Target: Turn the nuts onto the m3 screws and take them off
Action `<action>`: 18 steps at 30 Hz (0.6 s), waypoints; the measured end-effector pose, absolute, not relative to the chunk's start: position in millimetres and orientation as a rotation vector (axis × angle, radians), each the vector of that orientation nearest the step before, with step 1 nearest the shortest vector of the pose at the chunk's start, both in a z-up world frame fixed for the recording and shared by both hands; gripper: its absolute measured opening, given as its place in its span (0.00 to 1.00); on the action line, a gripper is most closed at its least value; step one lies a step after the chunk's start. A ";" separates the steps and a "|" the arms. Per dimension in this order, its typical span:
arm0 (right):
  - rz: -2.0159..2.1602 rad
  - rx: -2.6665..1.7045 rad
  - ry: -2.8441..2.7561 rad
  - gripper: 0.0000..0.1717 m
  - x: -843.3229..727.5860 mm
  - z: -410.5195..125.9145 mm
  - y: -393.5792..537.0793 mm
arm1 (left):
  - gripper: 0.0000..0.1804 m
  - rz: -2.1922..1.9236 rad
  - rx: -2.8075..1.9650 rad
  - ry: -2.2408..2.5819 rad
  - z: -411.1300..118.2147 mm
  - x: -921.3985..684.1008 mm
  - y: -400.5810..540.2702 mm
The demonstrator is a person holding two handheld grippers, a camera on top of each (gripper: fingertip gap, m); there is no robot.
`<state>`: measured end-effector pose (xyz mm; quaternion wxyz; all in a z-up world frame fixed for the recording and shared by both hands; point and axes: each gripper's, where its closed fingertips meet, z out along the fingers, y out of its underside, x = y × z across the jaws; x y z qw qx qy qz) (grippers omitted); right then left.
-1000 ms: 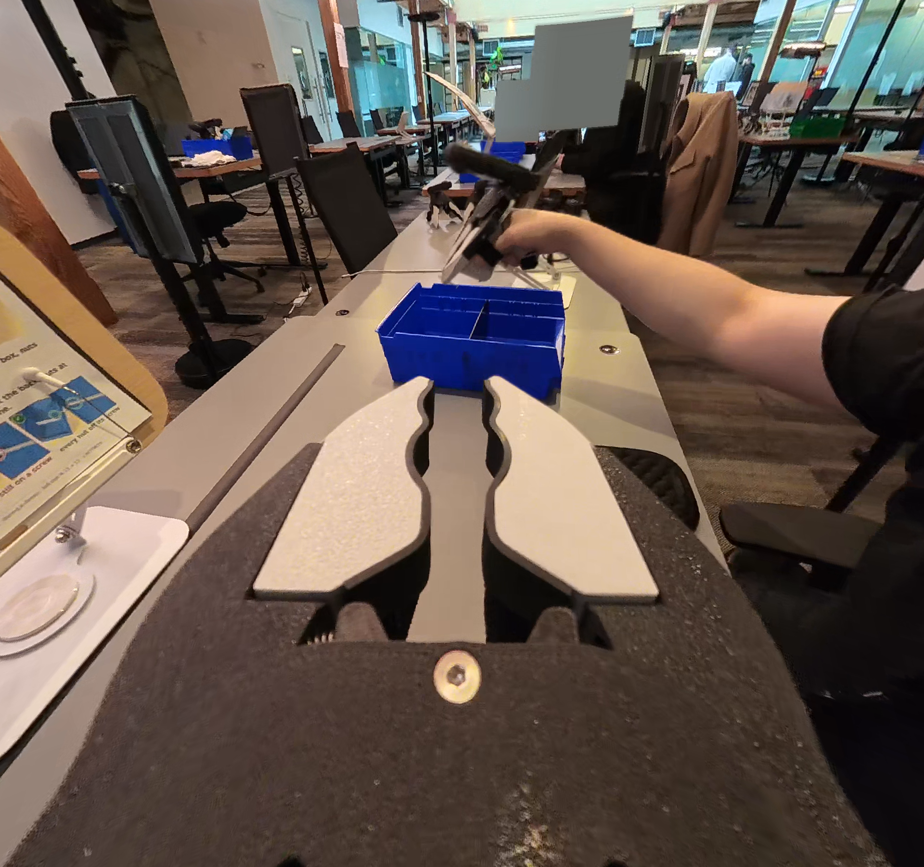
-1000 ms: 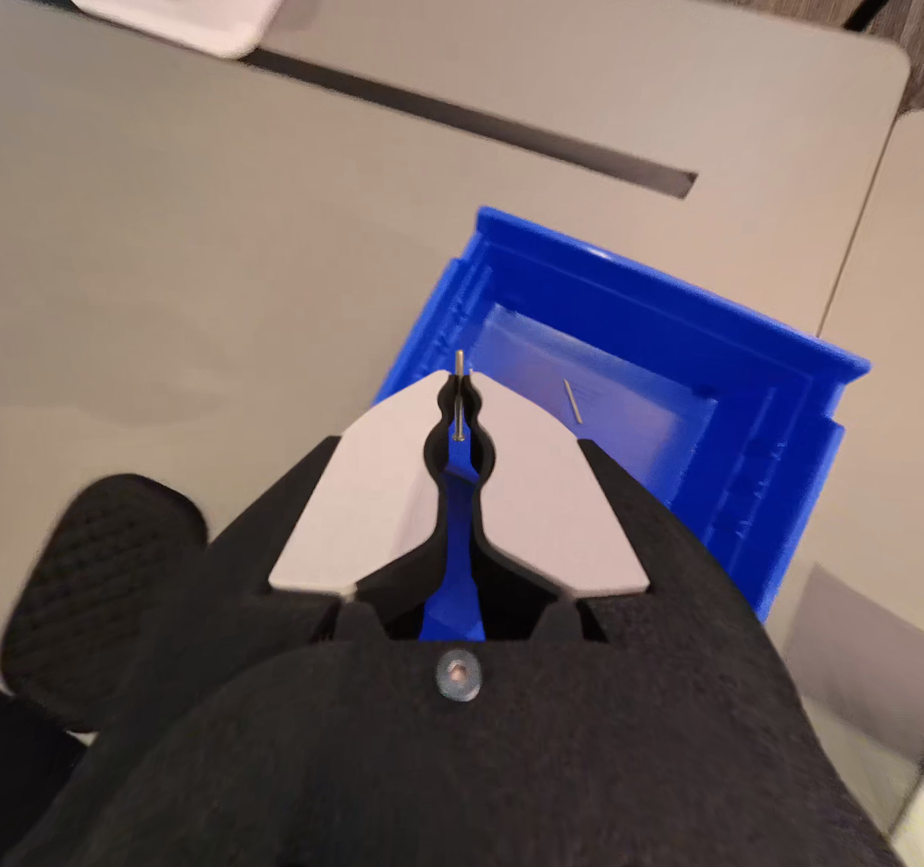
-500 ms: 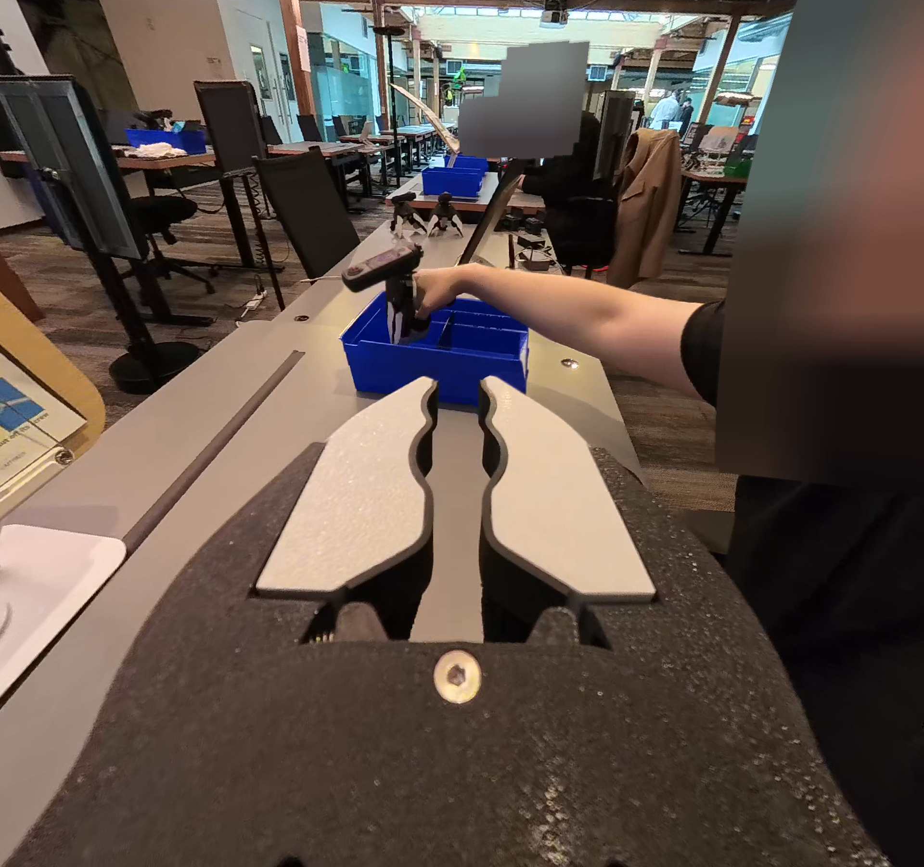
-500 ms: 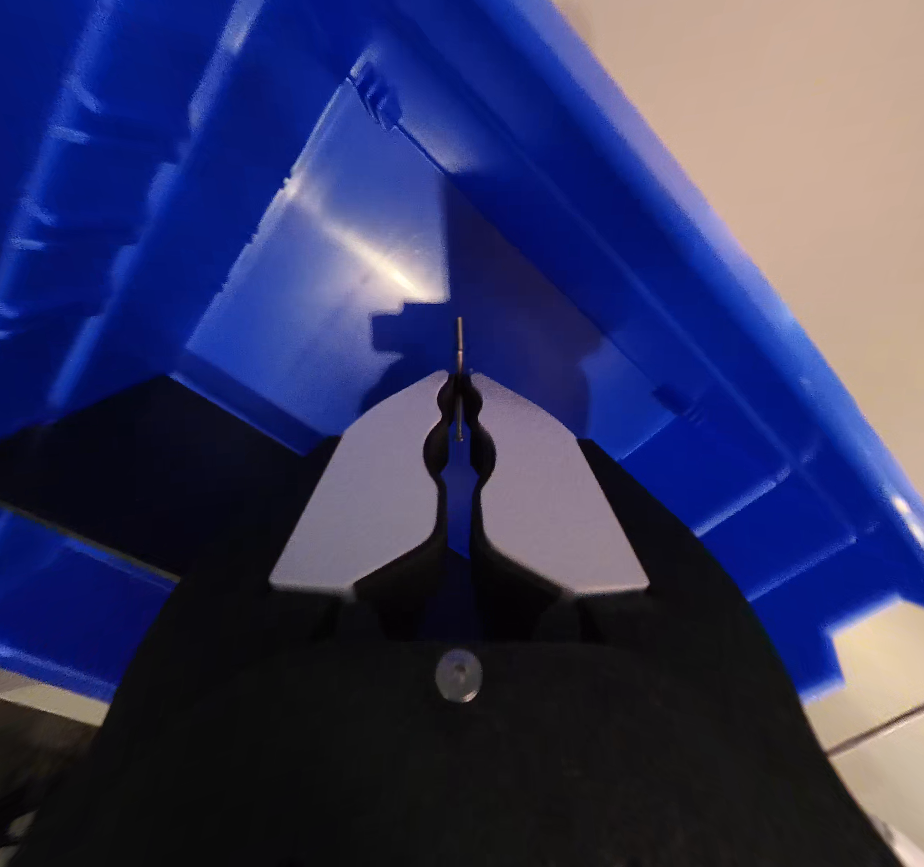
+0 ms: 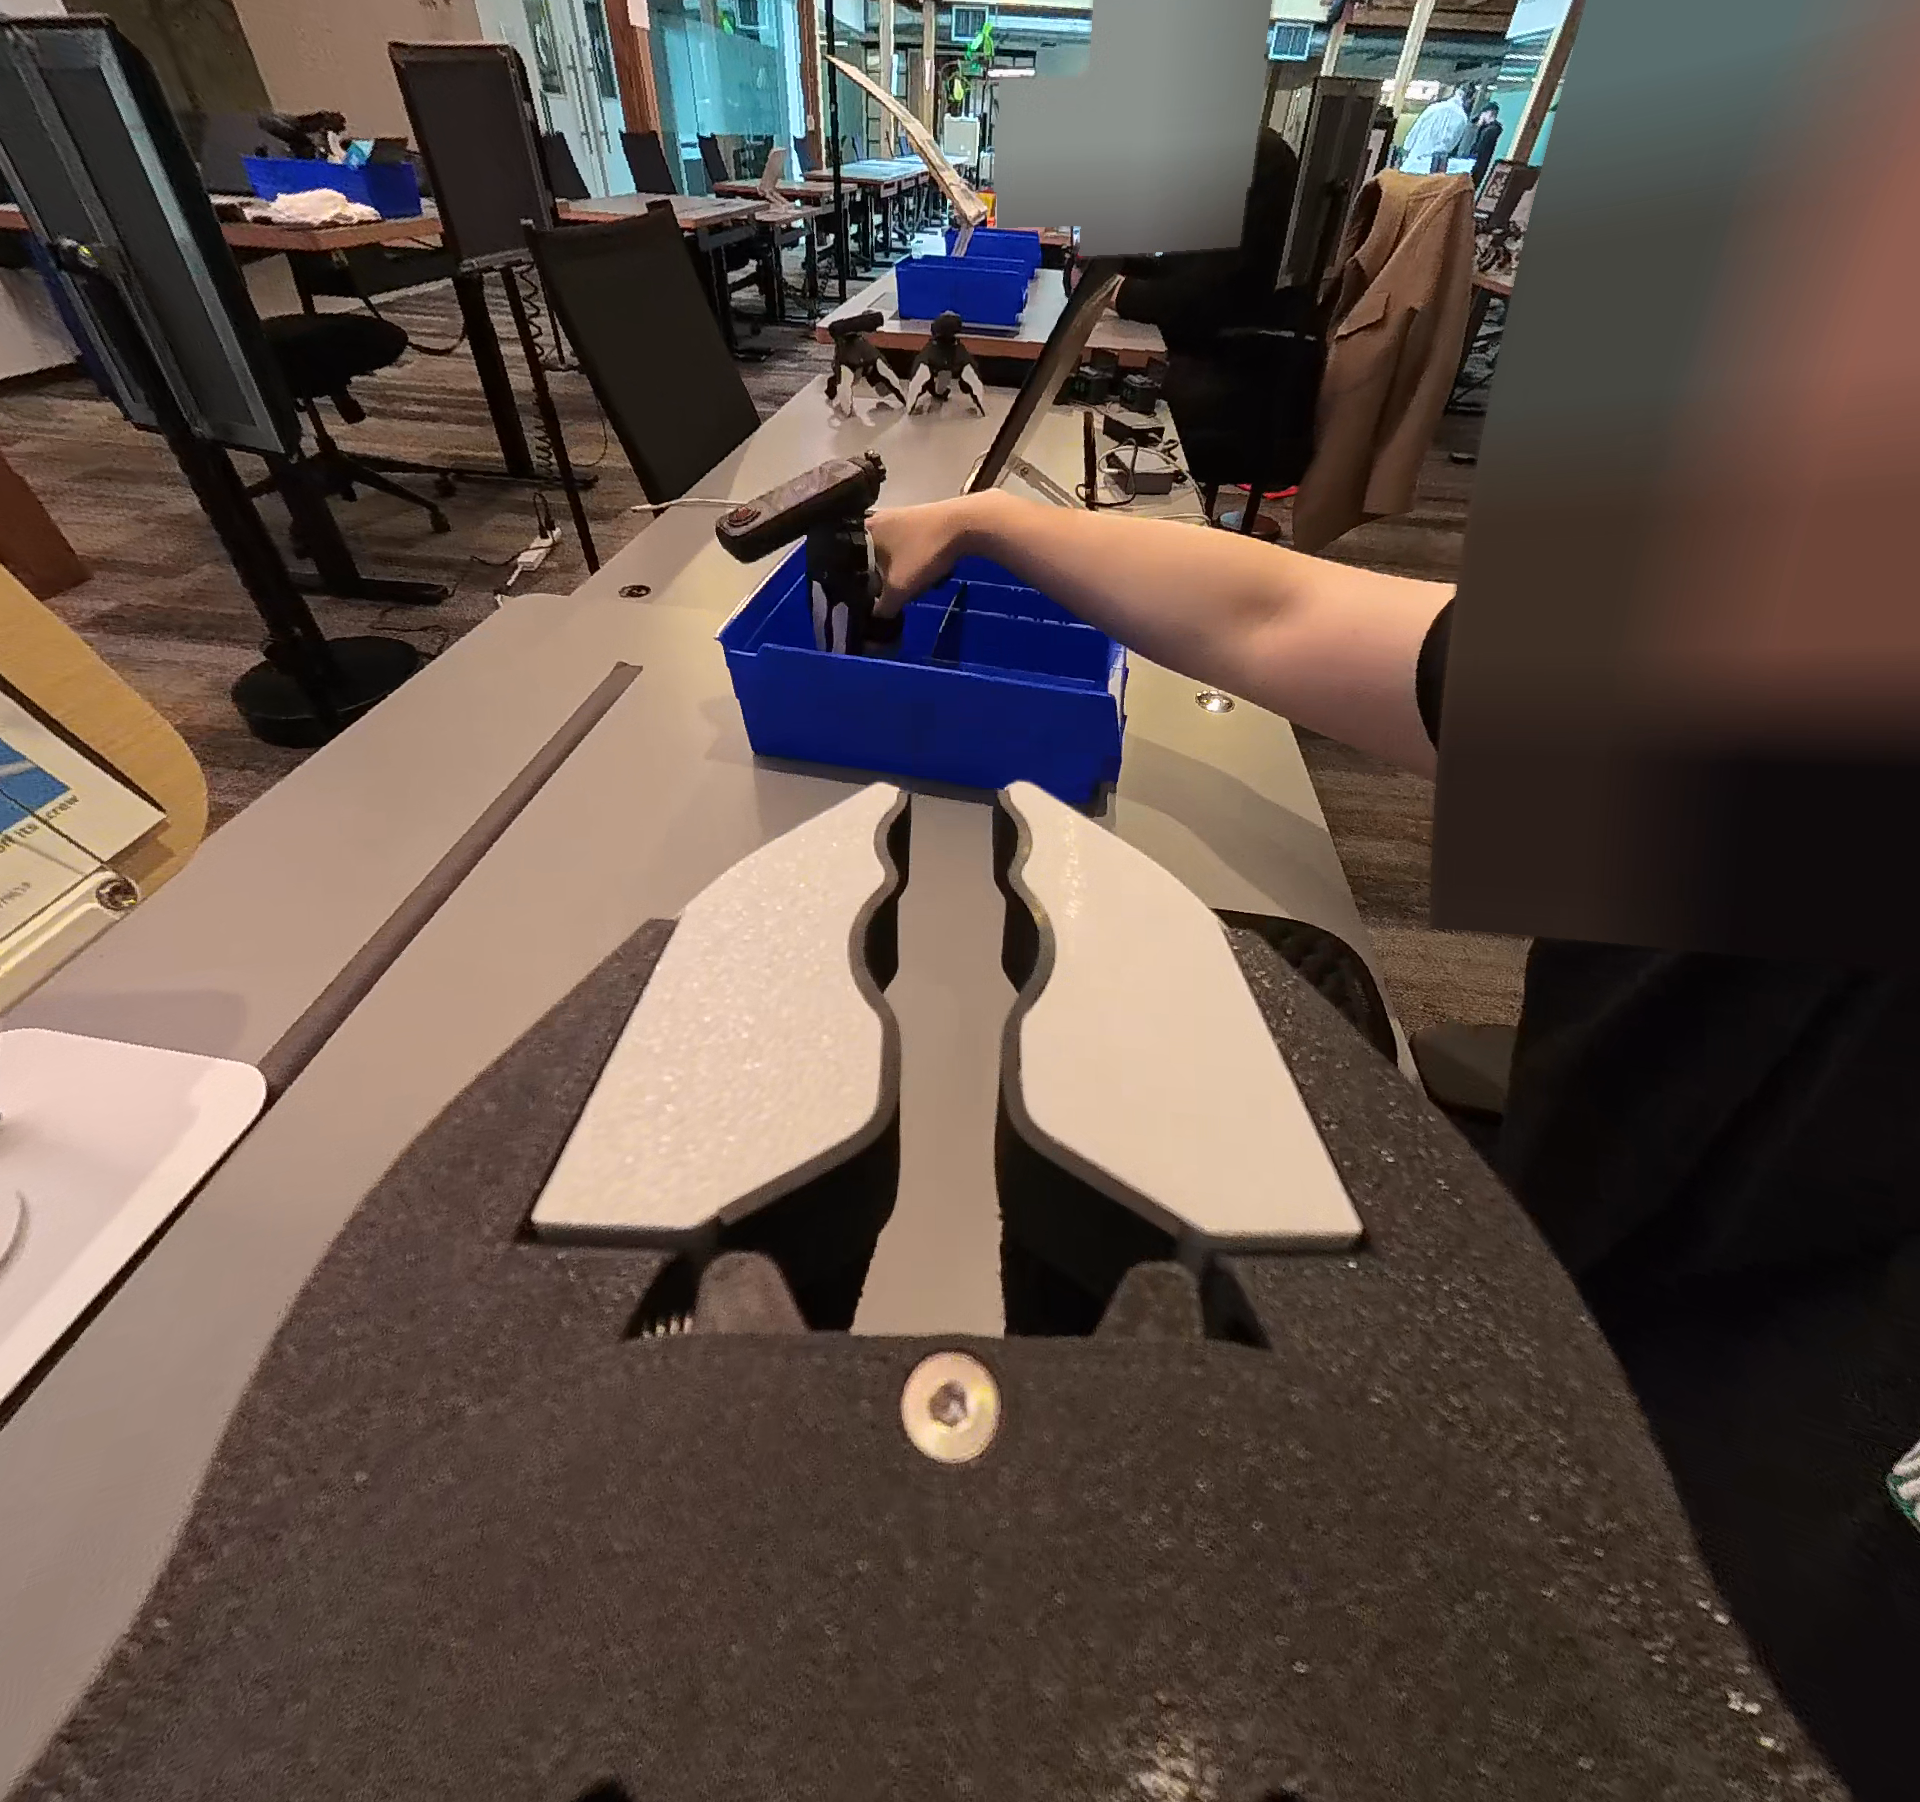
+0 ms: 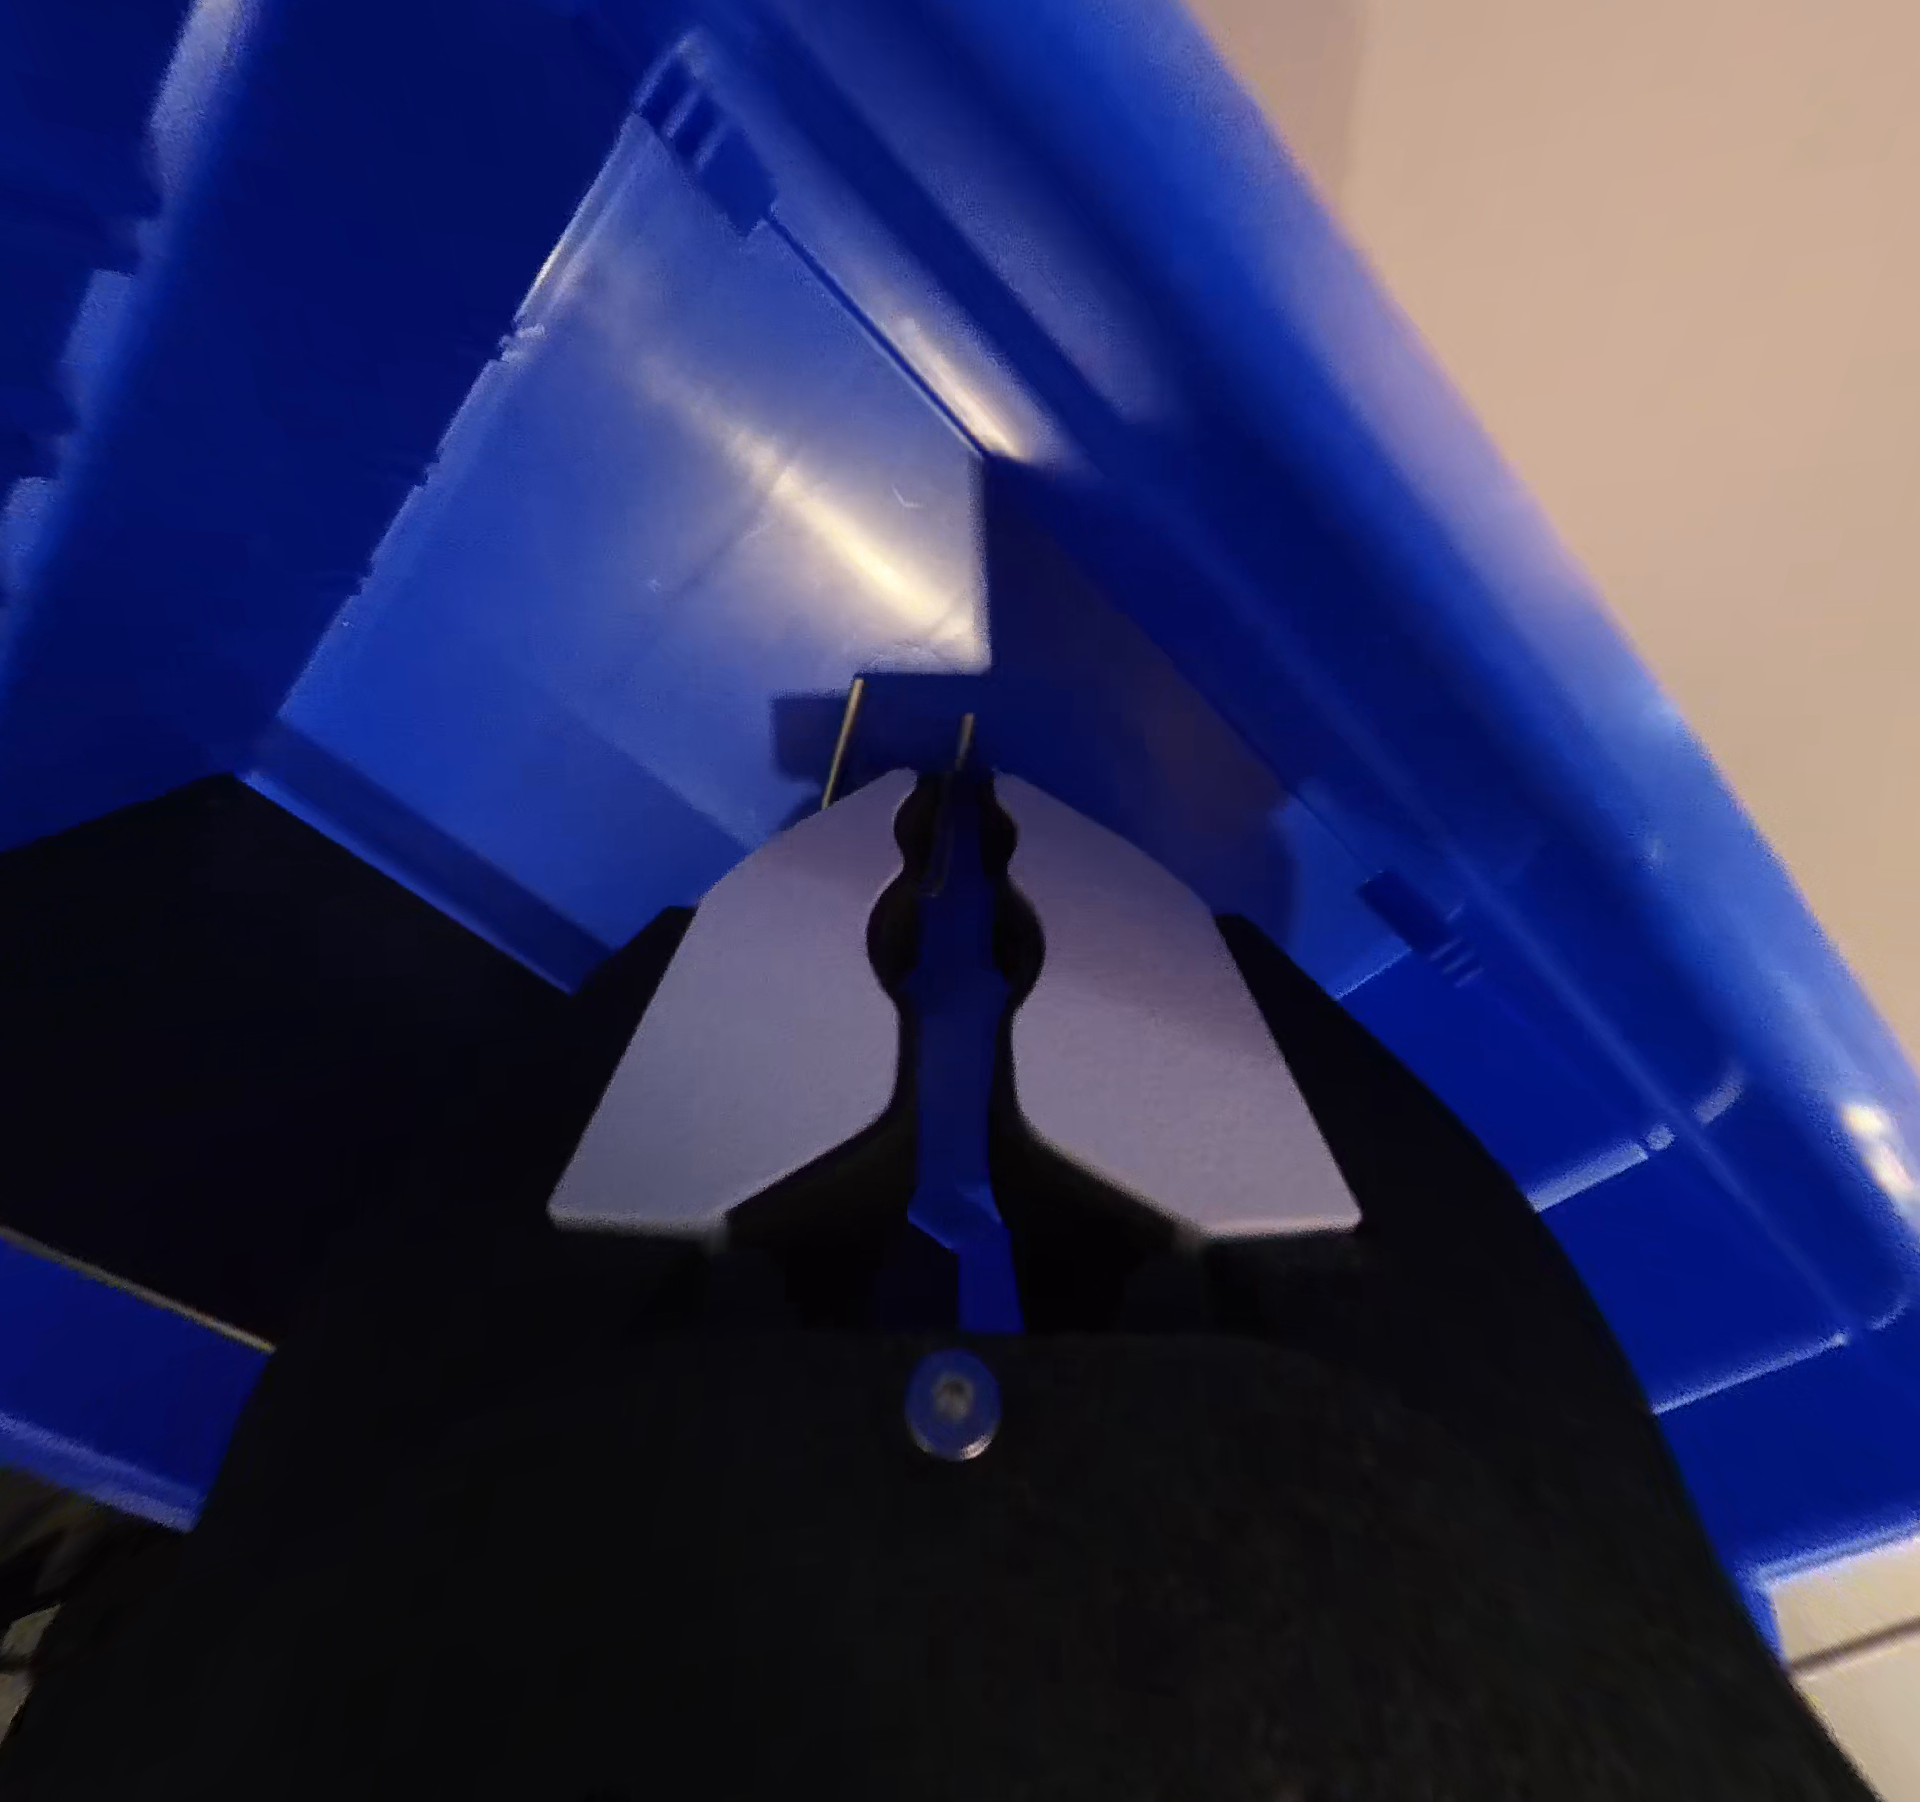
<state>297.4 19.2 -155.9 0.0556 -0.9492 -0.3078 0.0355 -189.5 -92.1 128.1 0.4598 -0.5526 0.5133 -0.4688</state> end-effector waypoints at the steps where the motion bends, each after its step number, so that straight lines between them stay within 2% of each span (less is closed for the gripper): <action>1: 0.096 -2.865 -0.932 0.05 297.5 -153.9 20.2 | 0.08 -1.153 -1.361 1.266 127.7 -189.1 -92.4; 6: -0.030 -2.697 -0.929 0.05 292.4 -110.5 23.9 | 0.08 -1.140 -1.340 1.258 132.9 -192.9 -95.1; 12: -0.275 -2.290 -0.918 0.05 248.3 8.4 19.9 | 0.08 -1.137 -1.302 1.237 143.1 -199.4 -100.4; 18: -0.016 -1.700 -0.866 0.06 108.1 130.9 -15.8 | 0.08 -1.067 -1.274 1.207 149.8 -203.5 -99.2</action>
